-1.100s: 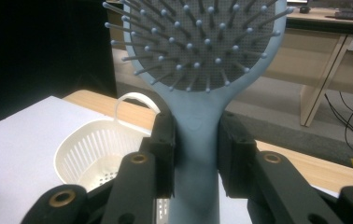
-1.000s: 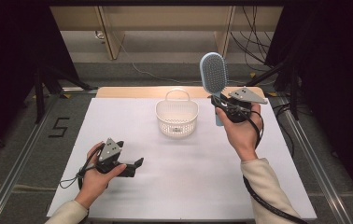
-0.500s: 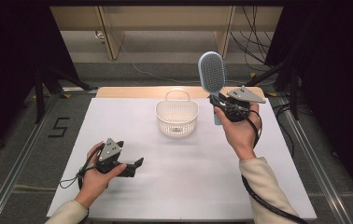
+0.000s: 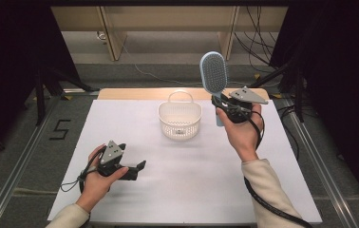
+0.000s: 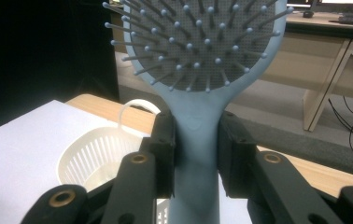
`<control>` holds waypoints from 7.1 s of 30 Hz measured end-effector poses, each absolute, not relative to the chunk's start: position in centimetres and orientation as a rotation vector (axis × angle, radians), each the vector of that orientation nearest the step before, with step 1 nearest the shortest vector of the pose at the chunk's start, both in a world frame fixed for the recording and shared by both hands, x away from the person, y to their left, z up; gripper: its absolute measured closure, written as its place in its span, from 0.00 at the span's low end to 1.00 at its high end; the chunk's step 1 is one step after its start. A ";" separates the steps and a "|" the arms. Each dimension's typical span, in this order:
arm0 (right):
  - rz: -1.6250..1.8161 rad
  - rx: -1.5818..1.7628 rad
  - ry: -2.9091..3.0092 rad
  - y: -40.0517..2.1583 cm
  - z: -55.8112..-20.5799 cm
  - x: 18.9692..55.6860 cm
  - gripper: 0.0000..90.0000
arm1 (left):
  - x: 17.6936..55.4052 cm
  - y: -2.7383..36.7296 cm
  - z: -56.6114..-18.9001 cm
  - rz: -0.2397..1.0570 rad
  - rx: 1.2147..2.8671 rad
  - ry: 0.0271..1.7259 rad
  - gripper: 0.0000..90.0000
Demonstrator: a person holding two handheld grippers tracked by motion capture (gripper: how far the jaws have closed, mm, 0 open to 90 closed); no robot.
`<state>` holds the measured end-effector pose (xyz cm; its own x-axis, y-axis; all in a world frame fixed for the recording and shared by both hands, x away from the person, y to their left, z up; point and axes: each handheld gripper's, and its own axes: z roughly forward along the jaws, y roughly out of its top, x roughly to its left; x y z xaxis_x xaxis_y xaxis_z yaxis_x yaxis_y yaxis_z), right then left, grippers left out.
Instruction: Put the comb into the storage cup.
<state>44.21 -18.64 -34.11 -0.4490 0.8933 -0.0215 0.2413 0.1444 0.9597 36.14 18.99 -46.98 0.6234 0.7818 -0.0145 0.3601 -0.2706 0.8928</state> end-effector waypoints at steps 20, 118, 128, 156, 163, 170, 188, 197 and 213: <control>1.339 1.082 1.793 -18.3 -34.0 44.5 0.79 | 36.1 19.1 -46.9 0.543 1.870 0.911 0.01; 1.382 1.062 1.781 -16.9 -33.9 46.1 0.79 | 36.1 19.1 -46.9 0.546 1.866 0.911 0.01; 1.386 1.054 1.783 -16.6 -33.9 46.2 0.79 | 36.1 19.1 -46.9 0.546 1.867 0.910 0.01; 1.399 1.046 1.780 -16.0 -33.6 46.5 0.79 | 36.1 19.0 -46.9 0.546 1.869 0.909 0.01; 1.405 1.041 1.787 -15.6 -33.7 46.7 0.78 | 36.2 19.1 -46.9 0.543 1.867 0.912 0.01; 1.416 1.039 1.786 -15.2 -33.6 46.8 0.78 | 36.2 19.1 -47.0 0.543 1.867 0.913 0.01; 1.431 1.043 1.792 -14.3 -33.9 47.3 0.79 | 36.2 19.0 -47.0 0.540 1.866 0.915 0.01; 1.437 1.039 1.791 -13.9 -33.8 47.5 0.78 | 36.2 19.0 -47.0 0.541 1.867 0.912 0.01; 1.443 1.038 1.796 -13.1 -33.7 48.0 0.78 | 36.3 19.0 -47.0 0.542 1.866 0.913 0.01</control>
<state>48.01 -13.14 -33.68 -0.5102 0.8599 0.0164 0.2016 0.1010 0.9742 36.25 19.02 -47.00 0.6223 0.7826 -0.0174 0.3592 -0.2659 0.8946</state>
